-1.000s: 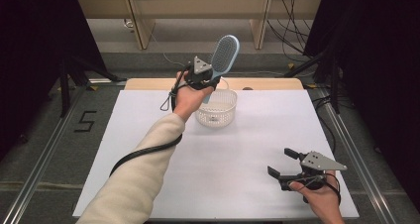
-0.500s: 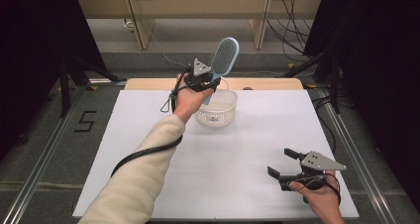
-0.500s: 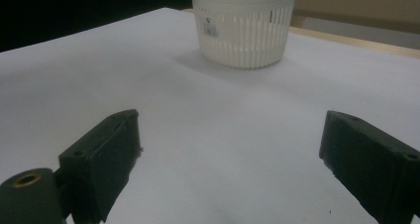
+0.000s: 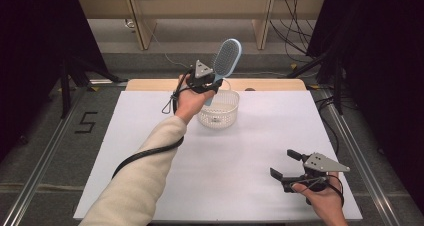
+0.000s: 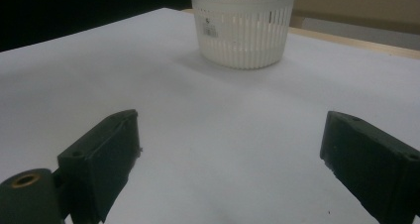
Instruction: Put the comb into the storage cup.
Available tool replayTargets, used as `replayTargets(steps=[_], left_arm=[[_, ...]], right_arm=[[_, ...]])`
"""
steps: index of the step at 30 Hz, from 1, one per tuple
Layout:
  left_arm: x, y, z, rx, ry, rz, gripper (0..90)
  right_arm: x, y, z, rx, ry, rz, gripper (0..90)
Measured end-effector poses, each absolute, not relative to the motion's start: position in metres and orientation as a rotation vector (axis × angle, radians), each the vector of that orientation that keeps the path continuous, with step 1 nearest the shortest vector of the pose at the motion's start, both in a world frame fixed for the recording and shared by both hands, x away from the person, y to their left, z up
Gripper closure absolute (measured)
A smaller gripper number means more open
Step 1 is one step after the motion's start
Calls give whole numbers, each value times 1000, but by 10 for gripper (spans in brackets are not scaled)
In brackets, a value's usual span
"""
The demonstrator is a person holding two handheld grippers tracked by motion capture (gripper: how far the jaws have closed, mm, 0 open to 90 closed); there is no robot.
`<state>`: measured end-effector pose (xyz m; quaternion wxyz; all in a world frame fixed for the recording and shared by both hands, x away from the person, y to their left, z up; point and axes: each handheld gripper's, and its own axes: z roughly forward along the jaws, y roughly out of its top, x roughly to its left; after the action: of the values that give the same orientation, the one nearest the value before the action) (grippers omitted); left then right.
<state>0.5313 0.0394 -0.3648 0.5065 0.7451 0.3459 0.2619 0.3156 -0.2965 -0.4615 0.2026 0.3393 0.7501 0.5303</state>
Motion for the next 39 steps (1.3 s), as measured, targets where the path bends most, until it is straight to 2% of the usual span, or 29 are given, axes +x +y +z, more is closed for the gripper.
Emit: replayTargets(steps=[39], left_arm=[[535,39,-377,1816,791,625,698]], right_arm=[[316,-297,-462,938,2094,1479,76]])
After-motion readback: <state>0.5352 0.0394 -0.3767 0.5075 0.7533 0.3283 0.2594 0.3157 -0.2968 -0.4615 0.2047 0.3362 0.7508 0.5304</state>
